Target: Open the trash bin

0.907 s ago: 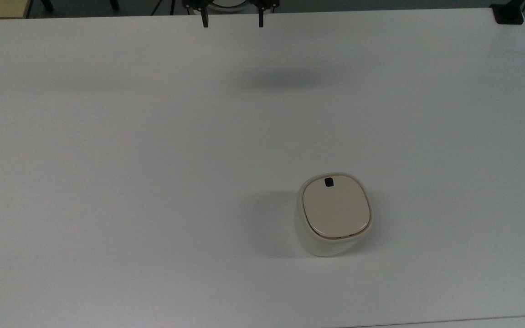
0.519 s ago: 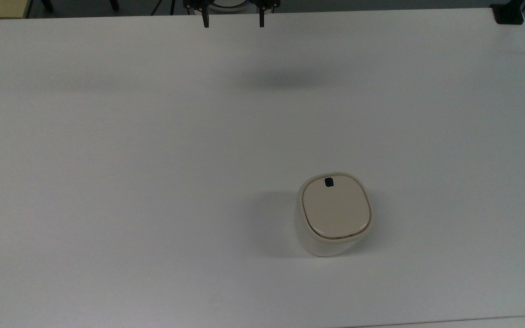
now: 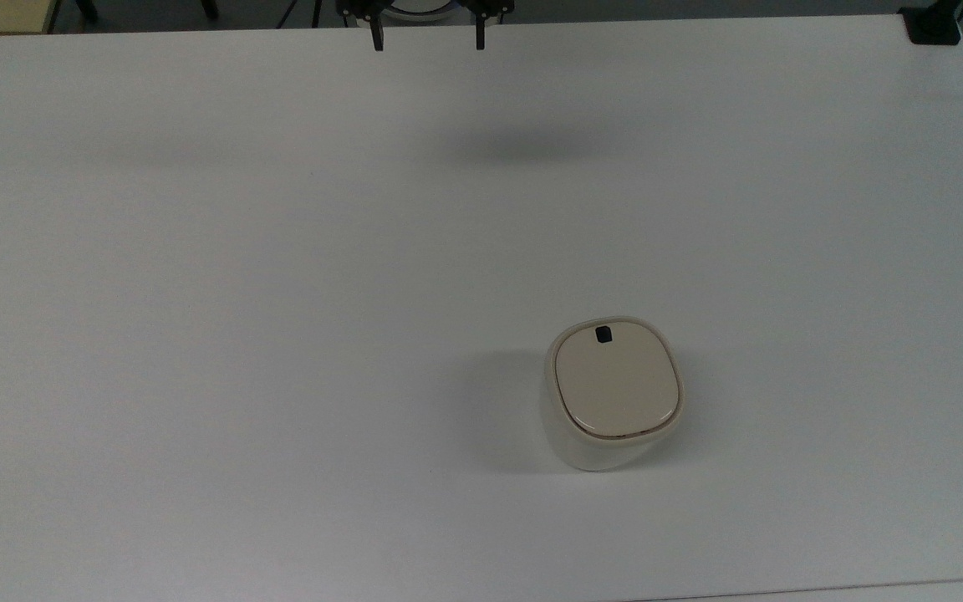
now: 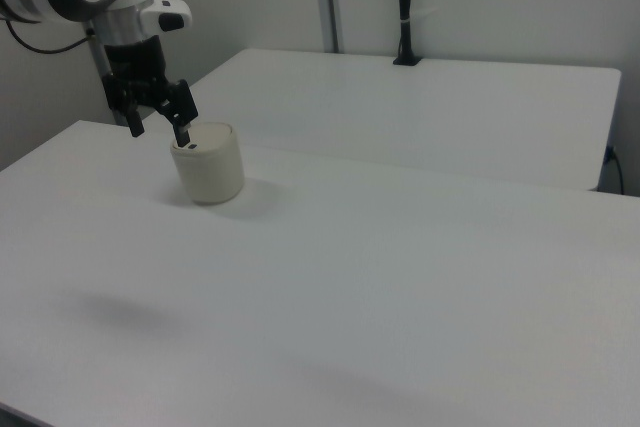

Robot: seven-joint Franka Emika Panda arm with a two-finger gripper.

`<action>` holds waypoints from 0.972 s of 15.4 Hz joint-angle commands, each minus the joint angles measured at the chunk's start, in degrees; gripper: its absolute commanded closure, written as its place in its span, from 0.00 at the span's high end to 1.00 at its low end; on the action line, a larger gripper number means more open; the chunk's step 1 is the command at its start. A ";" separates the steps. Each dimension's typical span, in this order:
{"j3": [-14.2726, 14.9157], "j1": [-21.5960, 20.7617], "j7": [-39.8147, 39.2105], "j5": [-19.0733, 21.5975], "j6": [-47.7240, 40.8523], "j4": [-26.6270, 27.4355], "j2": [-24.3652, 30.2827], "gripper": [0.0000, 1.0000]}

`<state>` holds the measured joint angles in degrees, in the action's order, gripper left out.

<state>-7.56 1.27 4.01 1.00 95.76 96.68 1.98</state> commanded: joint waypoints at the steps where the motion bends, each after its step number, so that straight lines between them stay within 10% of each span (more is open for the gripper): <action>1: -0.09 -0.30 -0.59 -0.30 1.45 1.32 0.92 1.00; 12: 0.00 -0.04 -12.95 -0.47 2.41 1.15 -0.57 1.00; 15: 0.00 -0.12 -13.24 -0.38 7.23 0.71 -1.54 0.77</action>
<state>-7.55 1.28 -6.89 0.98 97.72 96.68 1.11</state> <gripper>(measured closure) 0.026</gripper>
